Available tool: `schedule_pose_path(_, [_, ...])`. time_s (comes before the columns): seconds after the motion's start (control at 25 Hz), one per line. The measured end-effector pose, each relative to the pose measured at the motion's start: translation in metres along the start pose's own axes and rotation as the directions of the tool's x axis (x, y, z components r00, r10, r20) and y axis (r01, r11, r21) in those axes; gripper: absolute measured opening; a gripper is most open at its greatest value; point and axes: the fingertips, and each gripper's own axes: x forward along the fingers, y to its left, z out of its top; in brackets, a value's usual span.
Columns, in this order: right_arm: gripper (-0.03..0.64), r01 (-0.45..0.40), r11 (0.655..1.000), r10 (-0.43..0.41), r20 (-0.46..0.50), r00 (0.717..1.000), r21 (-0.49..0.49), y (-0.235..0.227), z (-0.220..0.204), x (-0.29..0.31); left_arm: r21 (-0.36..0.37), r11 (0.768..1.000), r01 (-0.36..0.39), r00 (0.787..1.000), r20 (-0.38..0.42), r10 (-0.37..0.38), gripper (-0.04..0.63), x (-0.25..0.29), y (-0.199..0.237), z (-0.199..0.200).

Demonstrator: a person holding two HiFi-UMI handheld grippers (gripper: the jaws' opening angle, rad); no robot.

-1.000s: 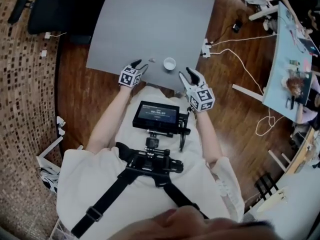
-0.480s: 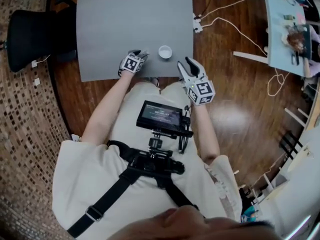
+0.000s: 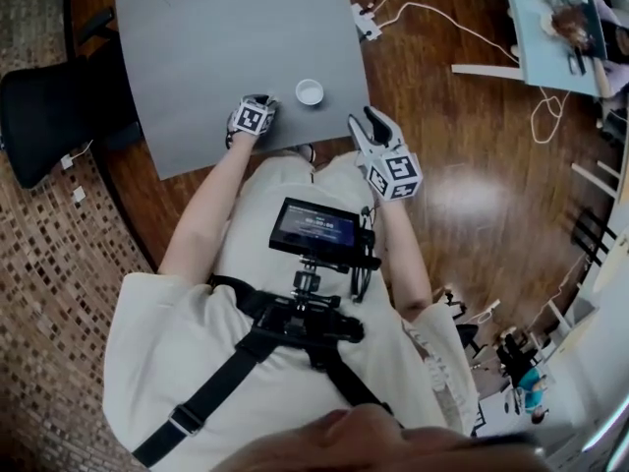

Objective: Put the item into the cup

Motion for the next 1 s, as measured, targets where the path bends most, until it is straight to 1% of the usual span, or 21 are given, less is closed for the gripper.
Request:
schedule_pose_path(0.12, [0.173,0.009,1.0,-0.009,-0.001,1.0,0.0,0.002,0.001,-0.001,0.006,1.0,0.007,1.0,-0.018,-0.007,0.006,-0.001,0.001,-0.006])
schedule_pose_path(0.2, [0.173,0.013,1.0,-0.013,0.0,1.0,0.001,0.0,0.001,-0.001,-0.001,1.0,0.003,1.0,-0.019,-0.003,0.0,-0.003,0.002,-0.007])
schedule_pose_path(0.24, [0.173,0.014,1.0,-0.014,0.0,1.0,0.001,-0.001,0.001,-0.001,-0.012,1.0,0.002,1.0,-0.008,-0.002,0.0,-0.004,0.001,-0.004])
schedule_pose_path(0.32, [0.173,0.012,1.0,-0.012,0.001,1.0,-0.002,-0.003,0.0,-0.001,-0.04,0.999,0.005,0.999,0.035,-0.004,0.0,-0.013,-0.001,0.004])
schedule_pose_path(0.4, [0.173,0.006,1.0,-0.006,0.003,1.0,-0.004,-0.004,-0.002,-0.001,-0.056,0.998,0.021,0.995,0.103,-0.015,0.0,-0.03,-0.008,0.022])
schedule_pose_path(0.52, [0.173,-0.002,1.0,0.002,0.005,1.0,-0.002,-0.005,-0.006,0.0,-0.063,0.996,0.058,0.973,0.228,-0.043,0.0,-0.067,-0.029,0.063])
schedule_pose_path(0.6, [0.173,-0.007,1.0,0.007,0.006,1.0,-0.001,-0.006,-0.009,0.001,-0.061,0.996,0.069,0.961,0.274,-0.05,0.0,-0.085,-0.038,0.079])
schedule_pose_path(0.68, [0.173,-0.011,1.0,0.011,0.007,1.0,-0.002,-0.007,-0.01,0.002,-0.039,0.996,0.079,0.95,0.307,-0.063,0.0,-0.101,-0.049,0.093])
schedule_pose_path(0.76, [0.173,-0.014,1.0,0.014,0.008,1.0,-0.003,-0.008,-0.011,0.002,0.009,0.996,0.091,0.941,0.327,-0.089,0.0,-0.112,-0.064,0.108])
schedule_pose_path(0.8, [0.173,-0.014,1.0,0.014,0.008,1.0,-0.001,-0.009,-0.013,0.002,0.039,0.995,0.097,0.94,0.325,-0.104,0.0,-0.114,-0.071,0.113])
schedule_pose_path(0.84, [0.173,-0.014,1.0,0.014,0.008,1.0,0.002,-0.01,-0.014,0.003,0.071,0.992,0.1,0.942,0.314,-0.118,0.0,-0.112,-0.078,0.116])
schedule_pose_path(0.92, [0.173,-0.011,1.0,0.011,0.007,1.0,0.011,-0.012,-0.018,0.003,0.131,0.987,0.096,0.954,0.271,-0.129,0.0,-0.101,-0.085,0.116])
schedule_pose_path(1.0, [0.173,-0.008,1.0,0.008,0.007,1.0,0.022,-0.013,-0.022,0.003,0.167,0.982,0.084,0.964,0.237,-0.123,0.0,-0.088,-0.085,0.116])
